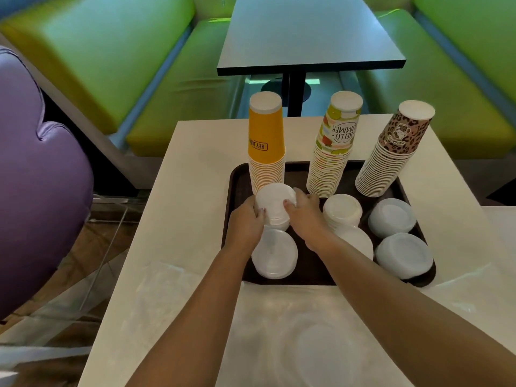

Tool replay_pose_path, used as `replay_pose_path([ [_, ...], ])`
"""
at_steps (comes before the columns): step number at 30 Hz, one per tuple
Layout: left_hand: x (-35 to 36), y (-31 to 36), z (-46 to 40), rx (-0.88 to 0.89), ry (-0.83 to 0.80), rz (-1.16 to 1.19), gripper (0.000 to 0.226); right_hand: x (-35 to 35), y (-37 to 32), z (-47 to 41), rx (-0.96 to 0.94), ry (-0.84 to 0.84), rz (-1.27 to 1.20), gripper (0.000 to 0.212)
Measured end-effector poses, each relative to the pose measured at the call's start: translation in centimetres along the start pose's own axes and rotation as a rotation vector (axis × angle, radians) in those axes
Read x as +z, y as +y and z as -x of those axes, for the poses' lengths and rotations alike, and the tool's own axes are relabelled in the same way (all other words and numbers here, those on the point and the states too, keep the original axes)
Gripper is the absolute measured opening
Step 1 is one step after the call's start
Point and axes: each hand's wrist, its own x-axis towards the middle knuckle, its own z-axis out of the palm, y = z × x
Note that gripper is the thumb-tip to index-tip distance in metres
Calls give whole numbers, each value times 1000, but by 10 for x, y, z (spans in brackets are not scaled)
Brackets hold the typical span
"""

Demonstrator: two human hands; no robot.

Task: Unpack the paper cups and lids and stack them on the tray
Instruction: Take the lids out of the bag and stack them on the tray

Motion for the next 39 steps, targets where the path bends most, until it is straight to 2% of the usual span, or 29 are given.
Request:
replay_pose_path([
  [8, 8, -10, -6, -33, -8, -11, 32, 13, 15, -19, 16, -2, 79, 39],
  [12, 10, -13, -8, -56, -21, -4, 33, 15, 21, -21, 17, -37, 14, 42],
  [17, 10, -12, -7, -70, -27, 13, 32, 17, 23, -19, 8, -4, -74, 39],
  [24, 9, -2, -11, -114, -69, 56, 41, 17, 22, -22, 15, -5, -68, 50],
  [30, 9, 2, -12, -218, -124, 100, 47, 17, 28, -22, 21, -22, -132, 48],
  [32, 11, 0, -11, -246, -99, 115, 52, 17, 29, -20, 6, -13, -128, 49],
  [35, 10, 1, -3, -151, 48, 112, 54, 12, 28, -15, -39, 24, -96, 48],
  [39, 4, 10, 26, 96, 211, 140, 33, 0, 24, 8, -126, 71, -127, 41],
])
